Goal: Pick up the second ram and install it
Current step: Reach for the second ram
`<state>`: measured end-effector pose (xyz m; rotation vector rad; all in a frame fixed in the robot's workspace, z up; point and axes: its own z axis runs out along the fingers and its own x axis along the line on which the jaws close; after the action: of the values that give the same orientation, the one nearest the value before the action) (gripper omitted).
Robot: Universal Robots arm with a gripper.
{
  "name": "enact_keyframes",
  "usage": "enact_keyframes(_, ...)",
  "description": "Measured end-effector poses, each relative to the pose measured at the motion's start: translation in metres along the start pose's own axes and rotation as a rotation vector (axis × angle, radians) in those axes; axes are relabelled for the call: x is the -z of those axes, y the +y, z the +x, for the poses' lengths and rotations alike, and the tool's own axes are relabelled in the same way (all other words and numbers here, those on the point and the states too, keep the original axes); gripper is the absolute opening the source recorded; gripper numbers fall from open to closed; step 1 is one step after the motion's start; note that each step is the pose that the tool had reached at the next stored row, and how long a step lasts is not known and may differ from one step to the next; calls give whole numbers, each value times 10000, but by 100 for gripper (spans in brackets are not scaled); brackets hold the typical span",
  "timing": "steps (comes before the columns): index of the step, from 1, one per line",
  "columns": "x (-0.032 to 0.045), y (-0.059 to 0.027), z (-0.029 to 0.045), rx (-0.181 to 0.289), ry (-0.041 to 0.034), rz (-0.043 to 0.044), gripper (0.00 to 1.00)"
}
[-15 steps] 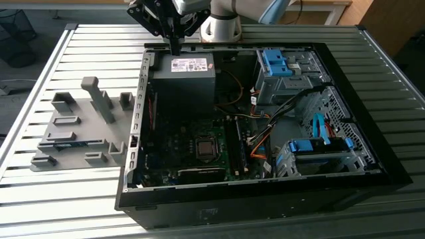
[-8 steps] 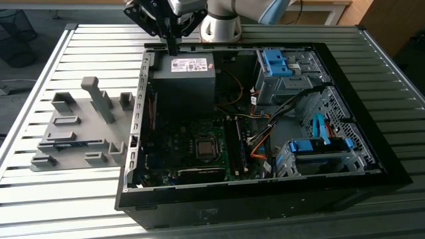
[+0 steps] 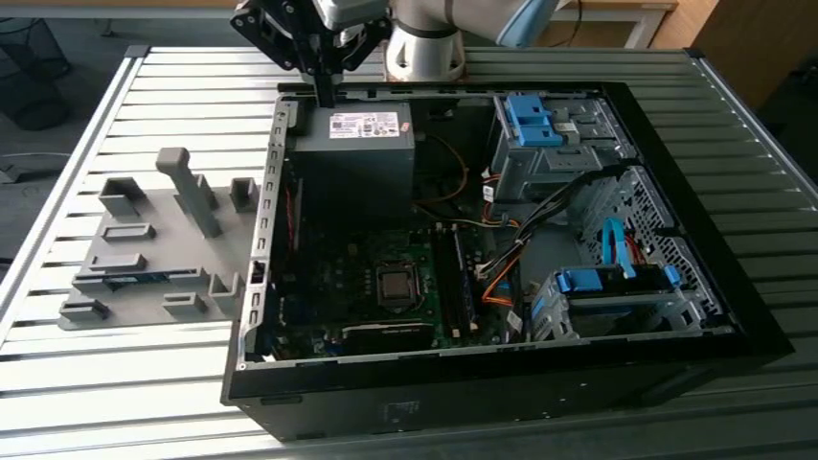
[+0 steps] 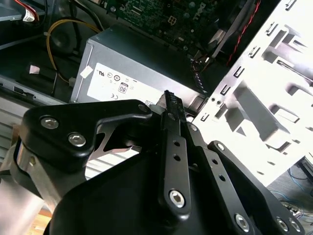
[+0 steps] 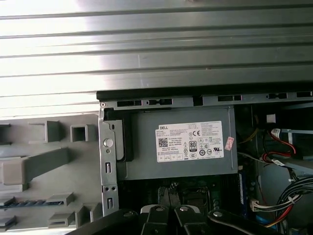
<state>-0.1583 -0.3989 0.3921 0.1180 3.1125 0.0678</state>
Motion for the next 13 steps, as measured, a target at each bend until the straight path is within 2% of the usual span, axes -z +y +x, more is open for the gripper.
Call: enact_keyframes(13, -3, -7, 95, -1, 1, 1, 11)
